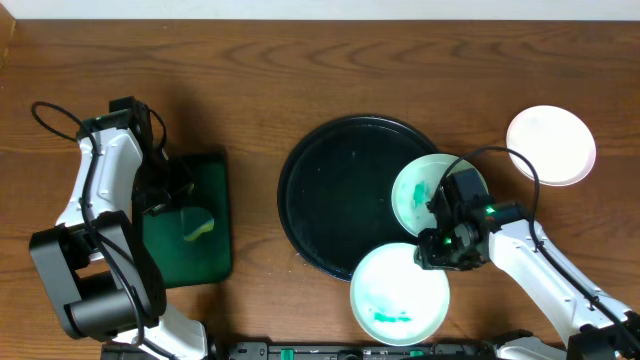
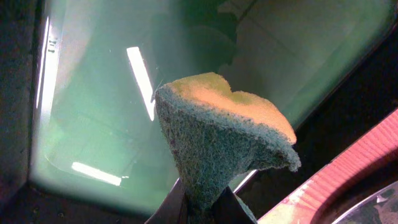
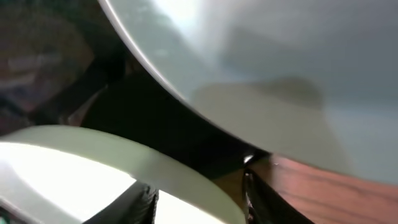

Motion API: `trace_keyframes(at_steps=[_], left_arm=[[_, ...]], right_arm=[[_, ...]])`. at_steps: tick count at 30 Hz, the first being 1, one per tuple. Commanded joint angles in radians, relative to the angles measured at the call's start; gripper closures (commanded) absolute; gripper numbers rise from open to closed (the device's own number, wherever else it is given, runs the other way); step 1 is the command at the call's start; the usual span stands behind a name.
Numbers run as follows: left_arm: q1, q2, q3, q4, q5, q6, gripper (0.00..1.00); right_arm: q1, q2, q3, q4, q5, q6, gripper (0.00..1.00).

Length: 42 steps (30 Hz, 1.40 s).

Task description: Clean dirty plates on tray and stack at the side

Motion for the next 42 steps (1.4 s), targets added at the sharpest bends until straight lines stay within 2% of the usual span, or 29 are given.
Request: trace_keyframes(at_steps=[1,8,13,14,17,19,26,31,38,42], left_arm=[[0.004,0.014,-0.006,-0.009,-0.001,0.014,0.93],[0.004,0.014,-0.006,-0.01,-0.001,0.017,0.93],[0.004,0.014,-0.006,-0.01,-0.001,0.017,0.93],[0.004,0.014,-0.006,-0.01,-0.001,0.017,0.93],[0.004,0.014,-0.006,-0.01,-0.001,0.017,0.93],[0.004,0.014,-0.006,-0.01,-0.001,0.017,0.92],[0.004,0.014,-0.006,-0.01,-0.001,0.017,0.92],[0.004,0.014,-0.006,-0.01,-0.001,0.017,0.93],[0.004,0.014,-0.006,-0.008,-0.001,0.017,0.93],[0.004,0.014,-0.006,-0.007,-0.001,0.017,0.92]], right_arm=[[0.013,-0.002,-0.014,0.004,-0.056,-0.019,0.61],[0.013,-0.002,-0.02,0.004,-0.08,-0.003,0.65],[0.013,-0.002,-0.026,0.0,-0.082,0.011,0.73],[0.013,-0.002,-0.026,-0.004,-0.082,0.017,0.76],[0.013,-0.002,-0.026,-0.008,-0.081,0.023,0.92],[0.013,-0.002,-0.026,-0.008,-0.08,0.026,0.99],[0.013,-0.002,-0.026,0.0,-0.082,0.034,0.99],[0.013,-0.003,-0.011,0.072,-0.171,0.018,0.98],[0.058,-0.003,0.117,0.103,-0.182,-0.008,0.99],[0.093,0.006,0.171,0.184,-0.121,0.048,0.99]])
